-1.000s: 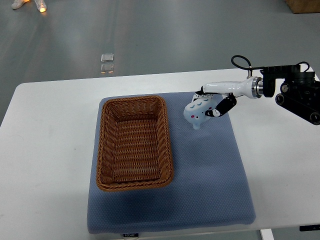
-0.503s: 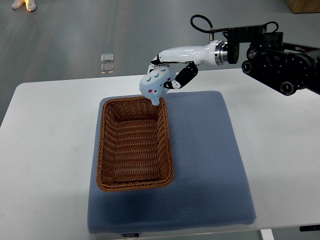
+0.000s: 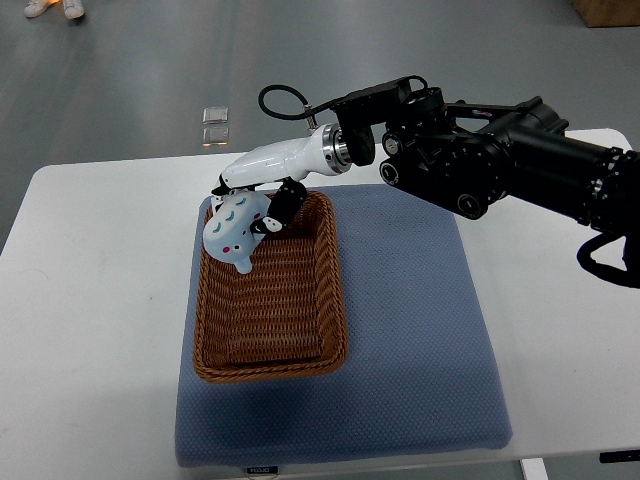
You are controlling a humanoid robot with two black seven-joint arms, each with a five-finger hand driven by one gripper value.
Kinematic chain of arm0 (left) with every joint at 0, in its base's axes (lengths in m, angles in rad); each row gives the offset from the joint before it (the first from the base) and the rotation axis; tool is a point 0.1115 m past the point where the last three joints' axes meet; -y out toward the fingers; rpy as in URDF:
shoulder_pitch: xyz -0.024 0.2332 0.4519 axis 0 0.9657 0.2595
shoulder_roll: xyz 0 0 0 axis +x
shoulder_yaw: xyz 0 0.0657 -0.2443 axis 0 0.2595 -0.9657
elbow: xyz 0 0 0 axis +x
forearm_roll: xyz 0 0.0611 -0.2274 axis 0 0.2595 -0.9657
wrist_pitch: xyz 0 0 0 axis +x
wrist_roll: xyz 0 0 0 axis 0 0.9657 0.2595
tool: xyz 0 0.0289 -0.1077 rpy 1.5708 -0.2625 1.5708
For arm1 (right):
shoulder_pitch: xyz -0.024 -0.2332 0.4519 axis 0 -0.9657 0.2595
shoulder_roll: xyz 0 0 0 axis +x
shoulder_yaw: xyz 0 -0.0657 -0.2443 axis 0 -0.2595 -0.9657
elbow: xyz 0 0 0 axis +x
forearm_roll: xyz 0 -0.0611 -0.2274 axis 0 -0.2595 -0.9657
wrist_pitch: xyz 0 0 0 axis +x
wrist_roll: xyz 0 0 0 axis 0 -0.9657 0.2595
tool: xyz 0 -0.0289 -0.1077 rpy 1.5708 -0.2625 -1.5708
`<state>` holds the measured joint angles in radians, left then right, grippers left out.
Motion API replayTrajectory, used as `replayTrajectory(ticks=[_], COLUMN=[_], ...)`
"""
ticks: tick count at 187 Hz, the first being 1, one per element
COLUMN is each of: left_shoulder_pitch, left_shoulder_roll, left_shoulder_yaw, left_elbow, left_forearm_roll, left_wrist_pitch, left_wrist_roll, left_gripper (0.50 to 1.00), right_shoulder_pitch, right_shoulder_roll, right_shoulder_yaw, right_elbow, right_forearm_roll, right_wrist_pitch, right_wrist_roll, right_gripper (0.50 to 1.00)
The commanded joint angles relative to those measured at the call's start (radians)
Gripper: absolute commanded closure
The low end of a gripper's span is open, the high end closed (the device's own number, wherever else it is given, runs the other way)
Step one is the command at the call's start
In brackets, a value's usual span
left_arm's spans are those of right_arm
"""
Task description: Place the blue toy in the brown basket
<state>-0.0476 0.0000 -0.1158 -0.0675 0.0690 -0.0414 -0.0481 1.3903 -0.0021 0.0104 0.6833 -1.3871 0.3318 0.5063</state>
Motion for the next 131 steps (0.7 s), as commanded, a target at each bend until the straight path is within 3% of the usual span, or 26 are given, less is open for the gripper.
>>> replayTrajectory(ticks=[1, 26, 69, 131], left_shoulder_pitch=[0.000, 0.000, -0.002, -0.003], left_shoulder_roll=[0.000, 0.000, 0.000, 0.000], left_shoulder_yaw=[0.001, 0.001, 0.002, 0.002], left_elbow=[-0.001, -0.001, -0.003, -0.001], left_forearm_roll=[0.000, 0.000, 0.000, 0.000], left_wrist_pitch=[0.000, 0.000, 0.000, -0.002], left_wrist_roll=[0.001, 0.001, 0.001, 0.001], left_gripper=[0.500, 0.500, 0.500, 0.500], right_shoulder_pitch=[-0.008, -0.016, -0.020, -0.030], right_shoulder_roll=[0.002, 0.002, 0.002, 0.002], right_shoulder_yaw=[-0.030, -0.066, -0.073, -0.027], right_elbow=[-0.048, -0.070, -0.073, -0.073], right_forearm_roll=[-0.006, -0.006, -0.003, 0.056], right_wrist_pitch=[-0.007, -0.051, -0.056, -0.060], right_wrist_roll=[0.000, -0.003, -0.003, -0.011], right_gripper=[0.889, 0.744, 0.609, 0.587])
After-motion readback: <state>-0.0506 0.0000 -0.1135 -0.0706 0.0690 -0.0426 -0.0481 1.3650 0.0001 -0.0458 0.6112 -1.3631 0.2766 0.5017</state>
